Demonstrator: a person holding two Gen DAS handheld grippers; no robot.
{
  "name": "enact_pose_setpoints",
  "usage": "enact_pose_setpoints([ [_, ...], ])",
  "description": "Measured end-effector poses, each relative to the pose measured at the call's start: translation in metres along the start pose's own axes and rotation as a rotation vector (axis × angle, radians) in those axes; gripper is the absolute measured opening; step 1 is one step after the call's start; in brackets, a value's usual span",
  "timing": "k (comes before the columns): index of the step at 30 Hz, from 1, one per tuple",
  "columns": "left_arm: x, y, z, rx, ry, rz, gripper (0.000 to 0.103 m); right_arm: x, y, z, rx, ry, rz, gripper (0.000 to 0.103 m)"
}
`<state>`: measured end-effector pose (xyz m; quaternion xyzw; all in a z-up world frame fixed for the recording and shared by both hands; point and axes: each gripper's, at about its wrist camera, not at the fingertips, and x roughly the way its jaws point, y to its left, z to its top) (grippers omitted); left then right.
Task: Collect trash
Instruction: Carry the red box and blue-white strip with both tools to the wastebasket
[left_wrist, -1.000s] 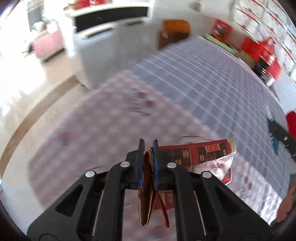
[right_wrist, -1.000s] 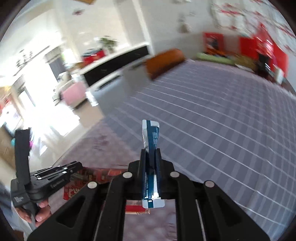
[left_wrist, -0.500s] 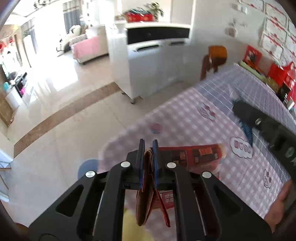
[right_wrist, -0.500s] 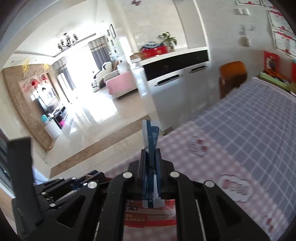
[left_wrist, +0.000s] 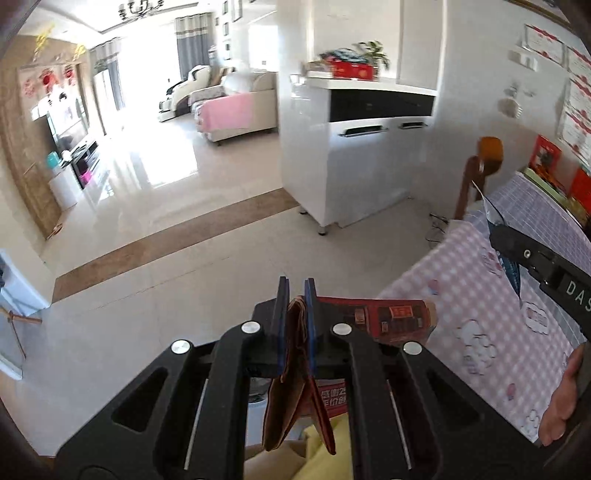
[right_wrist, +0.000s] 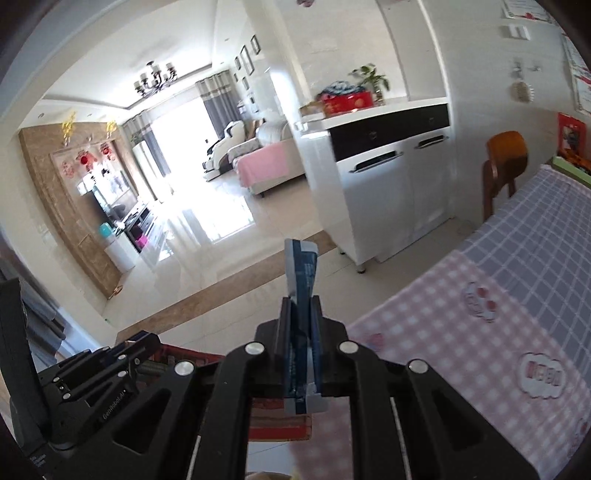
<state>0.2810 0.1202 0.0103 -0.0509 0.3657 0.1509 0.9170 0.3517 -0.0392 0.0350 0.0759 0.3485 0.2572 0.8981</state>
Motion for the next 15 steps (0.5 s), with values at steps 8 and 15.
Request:
enact_pose_setpoints([
  [8,0.035,0.080,-0.004,-0.098,0.066,0.086,0.008,0.061,0.073,-0.010,-0.071,0.093,0.066,0.010],
  [15,0.091,0.131,-0.018,-0.133,0.170,0.150,0.008,0.122,0.119,-0.035,-0.118,0.209,0.075,0.010],
])
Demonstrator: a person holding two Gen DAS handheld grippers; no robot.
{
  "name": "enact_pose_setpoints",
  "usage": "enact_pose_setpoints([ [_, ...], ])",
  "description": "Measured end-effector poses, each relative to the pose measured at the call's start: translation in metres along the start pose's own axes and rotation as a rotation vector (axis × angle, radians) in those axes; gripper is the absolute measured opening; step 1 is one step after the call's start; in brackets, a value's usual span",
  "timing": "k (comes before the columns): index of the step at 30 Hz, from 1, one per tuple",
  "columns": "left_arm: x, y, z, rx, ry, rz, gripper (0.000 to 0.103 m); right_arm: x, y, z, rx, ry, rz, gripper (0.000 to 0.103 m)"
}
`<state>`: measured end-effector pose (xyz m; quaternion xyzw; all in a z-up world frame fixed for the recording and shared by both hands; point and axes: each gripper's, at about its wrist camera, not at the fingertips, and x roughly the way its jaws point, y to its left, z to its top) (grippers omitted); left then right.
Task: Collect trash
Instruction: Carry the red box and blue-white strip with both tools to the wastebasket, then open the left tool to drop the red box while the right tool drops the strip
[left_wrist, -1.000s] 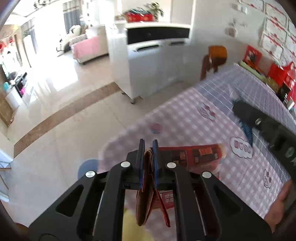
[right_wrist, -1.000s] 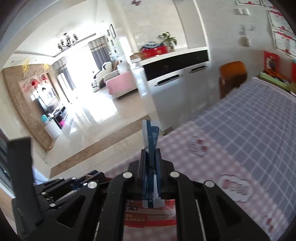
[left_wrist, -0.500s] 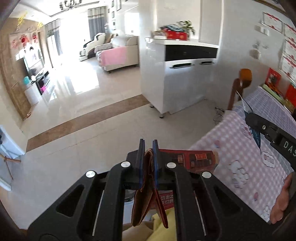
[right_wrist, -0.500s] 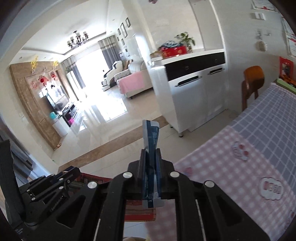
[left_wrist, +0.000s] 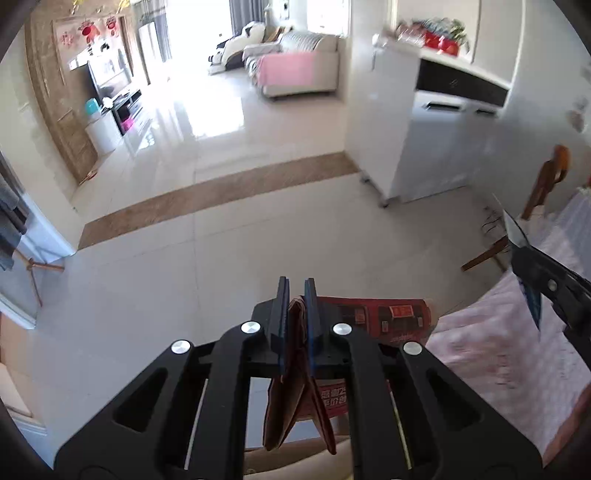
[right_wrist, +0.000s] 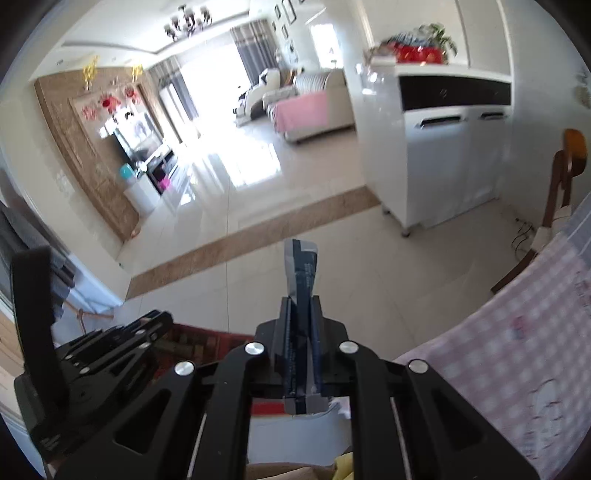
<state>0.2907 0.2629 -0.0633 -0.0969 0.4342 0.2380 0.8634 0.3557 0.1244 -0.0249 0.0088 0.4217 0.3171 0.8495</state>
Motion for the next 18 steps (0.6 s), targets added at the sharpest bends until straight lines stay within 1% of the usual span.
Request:
enact_pose_setpoints([
  [1,0.014,0.006,0.000,-0.007,0.019,0.008,0.009,0.008,0.005,-0.002,-0.007,0.012,-0.004,0.010],
  [2,0.025,0.012,0.001,-0.014,0.032,0.017,0.012,0.018,0.010,-0.005,-0.012,0.026,-0.010,0.010],
  [3,0.037,0.014,0.001,-0.005,0.047,0.023,0.020,0.024,0.013,-0.006,-0.012,0.038,-0.012,0.010],
  [4,0.047,0.017,0.000,0.005,0.068,0.033,0.036,0.033,0.015,-0.008,-0.006,0.055,-0.014,0.010],
  [5,0.063,0.022,-0.001,0.005,0.099,0.049,0.048,0.039,0.015,-0.011,-0.001,0.068,-0.018,0.010],
  [6,0.076,0.026,-0.002,0.009,0.105,0.034,0.062,0.044,0.018,-0.013,0.001,0.074,-0.025,0.010],
  [7,0.083,0.028,-0.003,0.014,0.105,0.022,0.064,0.049,0.019,-0.015,0.000,0.081,-0.040,0.010],
  [8,0.097,0.032,-0.006,0.018,0.127,0.033,0.064,0.056,0.020,-0.018,-0.007,0.091,-0.058,0.010],
  [10,0.120,0.040,-0.012,0.003,0.189,0.085,0.064,0.070,0.025,-0.025,-0.015,0.125,-0.068,0.010],
  [11,0.129,0.046,-0.016,-0.008,0.213,0.084,0.064,0.078,0.026,-0.028,-0.013,0.144,-0.065,0.010],
  [13,0.136,0.055,-0.026,-0.021,0.239,0.076,0.064,0.097,0.032,-0.037,-0.019,0.192,-0.060,0.010],
  [16,0.137,0.071,-0.044,-0.034,0.254,0.093,0.064,0.126,0.038,-0.048,-0.027,0.267,-0.046,0.010],
  [17,0.135,0.078,-0.050,-0.040,0.256,0.098,0.064,0.141,0.043,-0.054,-0.035,0.318,-0.027,0.011],
  [18,0.132,0.084,-0.056,-0.048,0.259,0.102,0.064,0.151,0.046,-0.056,-0.046,0.350,-0.023,0.013],
])
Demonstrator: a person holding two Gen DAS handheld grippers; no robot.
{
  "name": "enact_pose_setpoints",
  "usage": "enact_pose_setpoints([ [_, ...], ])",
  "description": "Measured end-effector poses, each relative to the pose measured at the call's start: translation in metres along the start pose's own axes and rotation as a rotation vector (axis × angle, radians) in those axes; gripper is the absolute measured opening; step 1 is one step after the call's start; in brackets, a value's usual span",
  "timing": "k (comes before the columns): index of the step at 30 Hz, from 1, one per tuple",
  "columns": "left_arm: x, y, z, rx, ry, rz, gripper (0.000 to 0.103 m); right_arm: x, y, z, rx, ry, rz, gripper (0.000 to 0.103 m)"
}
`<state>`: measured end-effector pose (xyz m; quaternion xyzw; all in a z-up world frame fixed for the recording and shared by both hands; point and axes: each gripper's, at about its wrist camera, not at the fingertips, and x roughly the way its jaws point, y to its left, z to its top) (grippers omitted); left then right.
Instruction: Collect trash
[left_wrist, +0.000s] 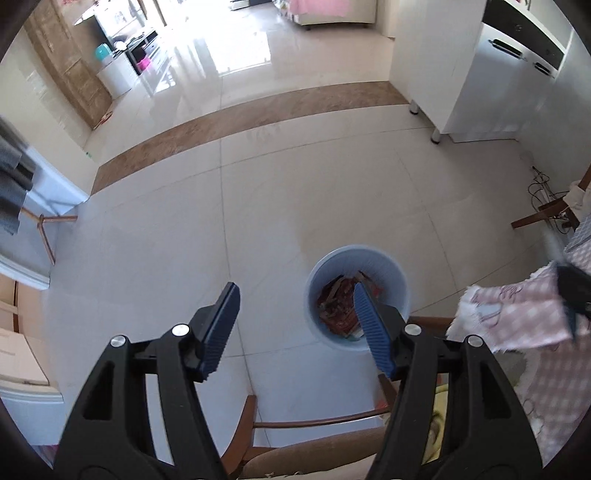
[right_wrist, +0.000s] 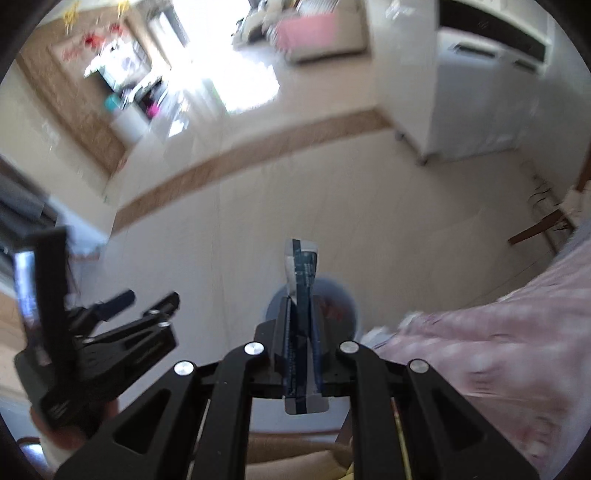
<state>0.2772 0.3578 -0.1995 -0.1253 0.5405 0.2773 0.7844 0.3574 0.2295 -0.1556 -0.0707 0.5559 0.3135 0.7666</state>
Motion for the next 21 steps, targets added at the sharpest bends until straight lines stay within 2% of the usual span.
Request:
enact_pose_setpoints([
  [1,-0.002,0.005,-0.006,-0.011,0.002,0.002,0.064,0.014,0.006,-0.001,-0.015,0.041,-0.012,0.020],
  [2,-0.005,0.006,-0.010,-0.020,0.002,0.003,0.064,0.024,0.010,-0.001,-0.022,0.069,-0.022,0.031],
  [3,-0.006,0.009,-0.015,-0.028,0.001,0.001,0.064,0.034,0.012,-0.002,-0.020,0.091,-0.041,0.058],
  [4,-0.008,0.014,-0.020,-0.032,-0.001,0.001,0.064,0.039,0.015,-0.006,-0.013,0.089,-0.057,0.068],
  [8,-0.020,0.027,-0.043,-0.057,-0.007,0.015,0.064,0.046,0.022,-0.019,-0.031,0.105,-0.059,0.068],
  [11,-0.029,0.029,-0.058,-0.072,-0.014,0.007,0.064,0.036,0.024,-0.032,-0.032,0.093,-0.046,0.068],
  [15,-0.042,0.031,-0.073,-0.083,-0.026,-0.016,0.065,0.010,0.016,-0.051,-0.037,0.051,-0.025,0.069],
  [21,-0.076,0.012,-0.107,-0.055,-0.088,-0.071,0.067,-0.045,0.005,-0.090,-0.054,-0.063,-0.021,0.072],
])
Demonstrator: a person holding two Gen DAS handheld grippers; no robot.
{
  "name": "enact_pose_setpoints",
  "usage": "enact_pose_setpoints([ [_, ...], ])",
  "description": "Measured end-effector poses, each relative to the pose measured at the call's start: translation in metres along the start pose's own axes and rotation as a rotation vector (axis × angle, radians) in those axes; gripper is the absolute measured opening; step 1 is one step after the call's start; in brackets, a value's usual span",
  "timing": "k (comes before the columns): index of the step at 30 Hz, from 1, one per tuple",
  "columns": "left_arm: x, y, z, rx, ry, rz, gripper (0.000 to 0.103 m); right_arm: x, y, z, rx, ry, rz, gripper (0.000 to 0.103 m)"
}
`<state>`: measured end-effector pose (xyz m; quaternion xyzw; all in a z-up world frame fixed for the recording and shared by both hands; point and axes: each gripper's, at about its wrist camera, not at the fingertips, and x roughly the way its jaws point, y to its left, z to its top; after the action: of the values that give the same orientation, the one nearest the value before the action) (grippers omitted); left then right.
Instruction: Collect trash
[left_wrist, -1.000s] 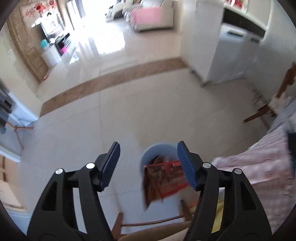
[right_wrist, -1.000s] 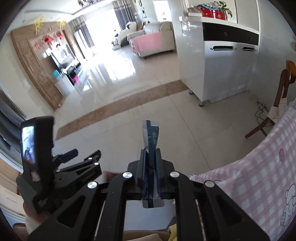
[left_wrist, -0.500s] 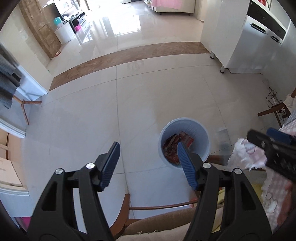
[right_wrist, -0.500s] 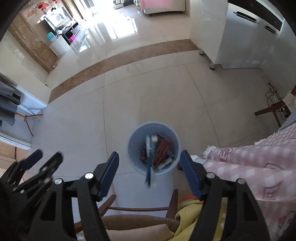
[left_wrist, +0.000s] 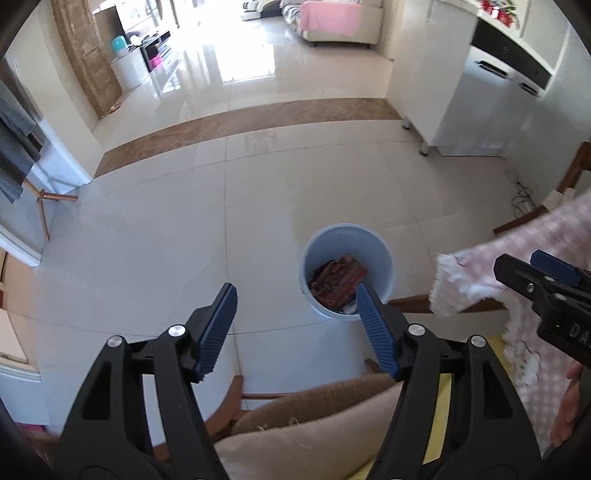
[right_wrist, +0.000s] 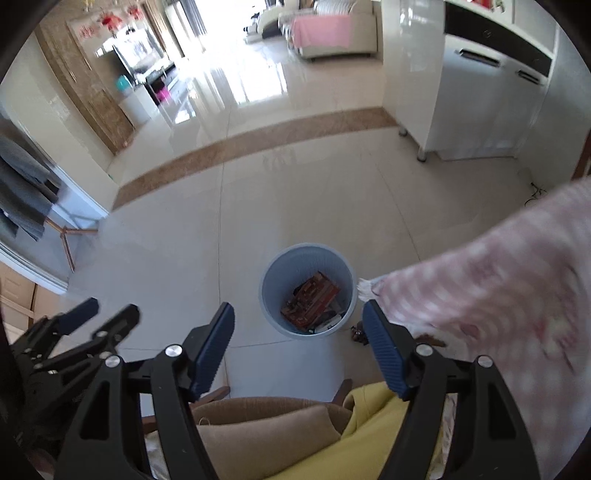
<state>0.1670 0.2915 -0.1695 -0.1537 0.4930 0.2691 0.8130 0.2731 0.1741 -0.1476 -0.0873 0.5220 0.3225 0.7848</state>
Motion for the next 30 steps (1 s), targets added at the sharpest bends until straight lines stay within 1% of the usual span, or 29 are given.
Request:
enact_pose_setpoints([
  [1,-0.008,-0.005,-0.006,0.005,-0.012,-0.014,0.067,-0.012,-0.003,-0.006,0.004,-0.019,0.008,0.074],
  [3,-0.021,-0.016,-0.016,0.019,-0.034,-0.038,0.068,-0.039,-0.010,-0.022,0.008,-0.073,0.008,0.075],
  [5,-0.039,-0.030,-0.028,0.055,-0.066,-0.072,0.068,-0.070,-0.022,-0.040,0.039,-0.144,-0.019,0.078],
  [6,-0.049,-0.039,-0.034,0.073,-0.084,-0.087,0.069,-0.082,-0.027,-0.046,0.050,-0.168,-0.024,0.080],
  [9,-0.077,-0.061,-0.051,0.124,-0.142,-0.149,0.072,-0.118,-0.041,-0.074,0.073,-0.234,-0.052,0.081],
  [11,-0.096,-0.078,-0.063,0.170,-0.185,-0.168,0.074,-0.140,-0.052,-0.092,0.096,-0.278,-0.078,0.083],
  [12,-0.102,-0.083,-0.067,0.188,-0.203,-0.172,0.074,-0.150,-0.058,-0.102,0.107,-0.298,-0.094,0.083],
  [13,-0.114,-0.092,-0.074,0.219,-0.233,-0.191,0.077,-0.164,-0.063,-0.114,0.121,-0.323,-0.118,0.083],
  [15,-0.129,-0.105,-0.082,0.262,-0.267,-0.237,0.079,-0.180,-0.070,-0.131,0.131,-0.357,-0.151,0.085],
  [17,-0.143,-0.116,-0.092,0.293,-0.296,-0.258,0.079,-0.200,-0.080,-0.150,0.150,-0.393,-0.195,0.086],
  [20,-0.164,-0.125,-0.103,0.320,-0.331,-0.307,0.081,-0.225,-0.091,-0.174,0.183,-0.434,-0.256,0.086],
  [21,-0.172,-0.127,-0.106,0.323,-0.341,-0.328,0.083,-0.233,-0.093,-0.182,0.192,-0.451,-0.278,0.086],
  [22,-0.179,-0.130,-0.109,0.323,-0.350,-0.345,0.085,-0.242,-0.095,-0.192,0.202,-0.474,-0.311,0.087],
  [23,-0.187,-0.134,-0.113,0.324,-0.369,-0.353,0.086,-0.253,-0.097,-0.203,0.220,-0.510,-0.370,0.088],
  [25,-0.204,-0.140,-0.121,0.341,-0.420,-0.349,0.086,-0.267,-0.101,-0.219,0.252,-0.555,-0.424,0.089],
  [27,-0.215,-0.144,-0.128,0.356,-0.445,-0.364,0.088,-0.278,-0.105,-0.233,0.277,-0.589,-0.431,0.089],
  [30,-0.236,-0.147,-0.137,0.374,-0.481,-0.396,0.089,-0.300,-0.106,-0.256,0.311,-0.663,-0.456,0.090],
])
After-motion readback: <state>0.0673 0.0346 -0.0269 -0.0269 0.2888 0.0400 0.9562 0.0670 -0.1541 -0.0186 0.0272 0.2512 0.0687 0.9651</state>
